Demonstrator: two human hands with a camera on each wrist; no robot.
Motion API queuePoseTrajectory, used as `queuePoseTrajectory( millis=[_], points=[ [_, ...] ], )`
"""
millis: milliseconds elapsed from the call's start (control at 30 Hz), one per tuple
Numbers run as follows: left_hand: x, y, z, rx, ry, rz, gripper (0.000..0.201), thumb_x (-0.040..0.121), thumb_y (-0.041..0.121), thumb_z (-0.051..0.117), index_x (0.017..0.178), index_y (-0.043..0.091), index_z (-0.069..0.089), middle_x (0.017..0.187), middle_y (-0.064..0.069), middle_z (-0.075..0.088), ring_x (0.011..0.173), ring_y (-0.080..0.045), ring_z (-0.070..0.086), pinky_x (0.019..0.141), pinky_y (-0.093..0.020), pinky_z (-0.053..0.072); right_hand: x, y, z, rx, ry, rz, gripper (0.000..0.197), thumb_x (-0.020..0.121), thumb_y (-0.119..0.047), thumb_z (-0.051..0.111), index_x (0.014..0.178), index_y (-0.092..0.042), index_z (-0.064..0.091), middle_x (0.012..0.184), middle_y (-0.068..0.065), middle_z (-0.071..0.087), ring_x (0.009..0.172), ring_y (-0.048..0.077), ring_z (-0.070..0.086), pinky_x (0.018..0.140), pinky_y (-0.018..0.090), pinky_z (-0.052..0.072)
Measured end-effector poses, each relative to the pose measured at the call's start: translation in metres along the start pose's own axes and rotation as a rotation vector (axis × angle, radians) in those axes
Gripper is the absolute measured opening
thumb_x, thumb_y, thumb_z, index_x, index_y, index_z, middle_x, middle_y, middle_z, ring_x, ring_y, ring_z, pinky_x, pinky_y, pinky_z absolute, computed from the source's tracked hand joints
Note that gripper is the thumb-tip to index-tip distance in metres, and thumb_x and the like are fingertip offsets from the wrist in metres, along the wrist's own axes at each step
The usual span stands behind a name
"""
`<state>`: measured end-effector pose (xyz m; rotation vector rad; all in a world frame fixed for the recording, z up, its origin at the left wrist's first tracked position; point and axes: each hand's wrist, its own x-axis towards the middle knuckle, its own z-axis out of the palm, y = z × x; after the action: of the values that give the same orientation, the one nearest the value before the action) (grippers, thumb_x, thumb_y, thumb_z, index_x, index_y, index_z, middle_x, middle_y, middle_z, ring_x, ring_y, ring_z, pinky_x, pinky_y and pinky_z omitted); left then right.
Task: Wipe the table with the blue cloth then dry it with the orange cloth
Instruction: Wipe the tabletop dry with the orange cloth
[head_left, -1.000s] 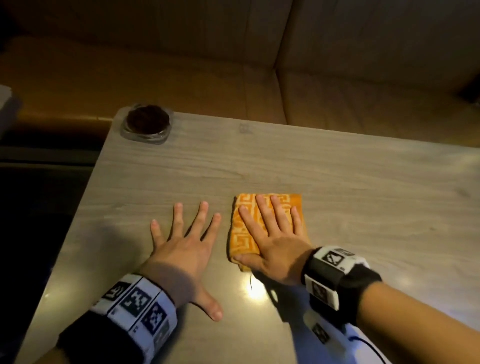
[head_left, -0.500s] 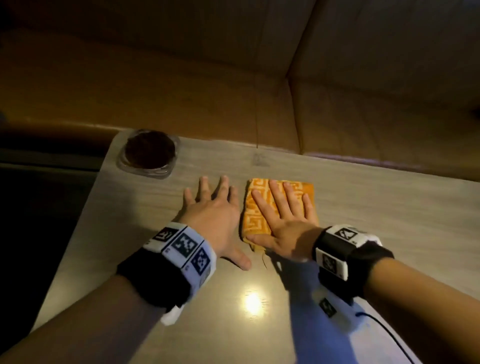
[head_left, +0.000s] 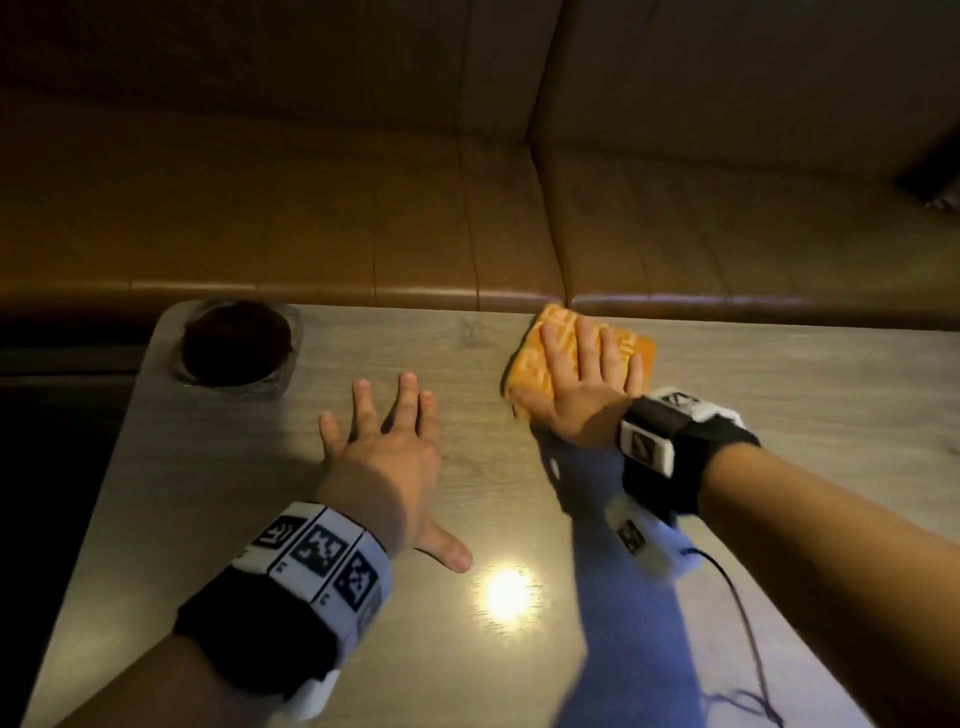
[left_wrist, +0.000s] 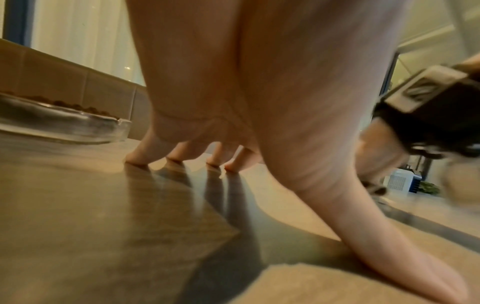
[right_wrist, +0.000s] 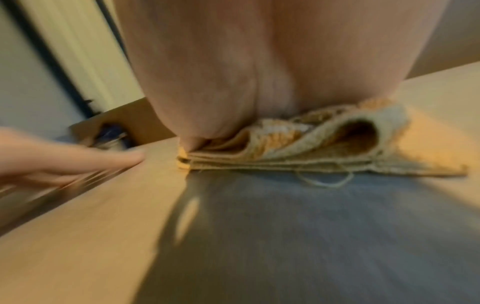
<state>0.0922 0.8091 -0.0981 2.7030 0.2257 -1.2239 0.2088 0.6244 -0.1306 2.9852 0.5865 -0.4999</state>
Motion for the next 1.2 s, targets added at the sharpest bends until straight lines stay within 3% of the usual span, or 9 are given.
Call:
queuePoseTrajectory(
  millis=[133, 267, 367, 467, 633, 833, 967, 1133, 1200],
  points=[
    [-0.002, 0.0, -0.001, -0.001, 0.018, 0.011, 0.162, 0.051, 0.076, 0.08, 0.148, 0.013, -0.034, 0.154, -0.009, -0.043, 0.143, -0.047, -0.03, 0.117, -0.068, -0.002, -0.016, 0.014, -0.001, -0.088, -0.043, -0.081, 0.085, 0.079, -0.081, 0.021, 0.146, -0.042, -0.014, 0.158, 0.0, -0.018, 0.146, 0.027, -0.013, 0.116, 0.056, -0.002],
    [-0.007, -0.002, 0.0, -0.01, 0.039, 0.019, 0.16, 0.052, 0.073, 0.081, 0.151, 0.015, -0.031, 0.156, -0.007, -0.04, 0.144, -0.046, -0.027, 0.118, -0.066, -0.002, 0.001, -0.003, 0.001, 0.066, 0.013, 0.114, 0.084, 0.079, -0.081, 0.019, 0.148, -0.041, -0.009, 0.159, 0.001, -0.015, 0.146, 0.029, -0.012, 0.114, 0.057, -0.006],
    [-0.009, -0.001, 0.0, -0.029, 0.062, 0.023, 0.161, 0.05, 0.072, 0.083, 0.153, 0.015, -0.026, 0.158, -0.007, -0.036, 0.146, -0.046, -0.024, 0.118, -0.067, -0.001, -0.068, -0.008, 0.024, -0.024, 0.059, -0.067, 0.087, 0.068, -0.085, 0.003, 0.142, -0.046, -0.021, 0.158, -0.003, -0.02, 0.145, 0.026, -0.016, 0.113, 0.055, -0.007],
    [-0.011, -0.002, 0.003, -0.033, 0.109, 0.042, 0.161, 0.047, 0.075, 0.081, 0.155, 0.014, -0.022, 0.16, -0.008, -0.033, 0.147, -0.047, -0.021, 0.117, -0.067, 0.002, -0.109, 0.012, 0.034, -0.121, -0.03, -0.15, 0.087, 0.063, -0.09, -0.007, 0.136, -0.048, -0.03, 0.153, -0.007, -0.028, 0.144, 0.024, -0.019, 0.115, 0.053, -0.005],
    [-0.018, -0.006, 0.011, -0.057, 0.189, 0.066, 0.158, 0.047, 0.077, 0.079, 0.156, 0.018, -0.019, 0.162, -0.004, -0.03, 0.148, -0.042, -0.021, 0.119, -0.064, -0.001, -0.063, -0.007, 0.023, 0.055, 0.018, 0.128, 0.085, 0.077, -0.082, 0.02, 0.146, -0.043, -0.011, 0.159, -0.001, -0.017, 0.145, 0.027, -0.015, 0.114, 0.057, -0.007],
    [-0.025, -0.001, 0.02, -0.139, 0.244, 0.014, 0.148, 0.053, 0.07, 0.082, 0.159, 0.02, -0.009, 0.165, -0.003, -0.02, 0.15, -0.04, -0.015, 0.119, -0.065, 0.004, -0.143, 0.006, 0.051, -0.072, 0.093, -0.15, 0.094, 0.064, -0.09, -0.006, 0.146, -0.045, -0.007, 0.16, -0.001, -0.004, 0.147, 0.029, -0.001, 0.114, 0.056, 0.004],
    [-0.057, 0.022, 0.045, -0.246, 0.296, -0.007, 0.126, 0.073, 0.051, 0.083, 0.16, 0.017, -0.002, 0.167, -0.006, -0.01, 0.152, -0.04, -0.003, 0.119, -0.065, 0.015, -0.116, 0.005, 0.041, 0.048, 0.046, 0.136, 0.088, 0.072, -0.085, 0.011, 0.147, -0.043, -0.008, 0.16, -0.001, -0.013, 0.146, 0.028, -0.01, 0.114, 0.057, -0.003],
    [-0.098, 0.031, 0.09, -0.209, 0.275, 0.03, 0.131, 0.07, 0.063, 0.079, 0.159, 0.024, -0.009, 0.165, -0.002, -0.021, 0.152, -0.036, -0.013, 0.12, -0.063, 0.009, -0.2, -0.003, 0.069, -0.087, 0.056, -0.154, 0.092, 0.064, -0.088, -0.009, 0.144, -0.044, -0.017, 0.159, -0.001, -0.013, 0.146, 0.029, -0.009, 0.114, 0.057, 0.0],
    [-0.118, 0.035, 0.102, -0.183, 0.248, 0.045, 0.131, 0.07, 0.068, 0.076, 0.158, 0.025, -0.012, 0.164, -0.002, -0.025, 0.151, -0.036, -0.016, 0.121, -0.063, 0.007, -0.185, 0.009, 0.062, -0.082, 0.029, -0.16, 0.089, 0.065, -0.089, -0.004, 0.142, -0.046, -0.019, 0.159, -0.003, -0.015, 0.147, 0.026, -0.01, 0.115, 0.055, 0.0]
  ],
)
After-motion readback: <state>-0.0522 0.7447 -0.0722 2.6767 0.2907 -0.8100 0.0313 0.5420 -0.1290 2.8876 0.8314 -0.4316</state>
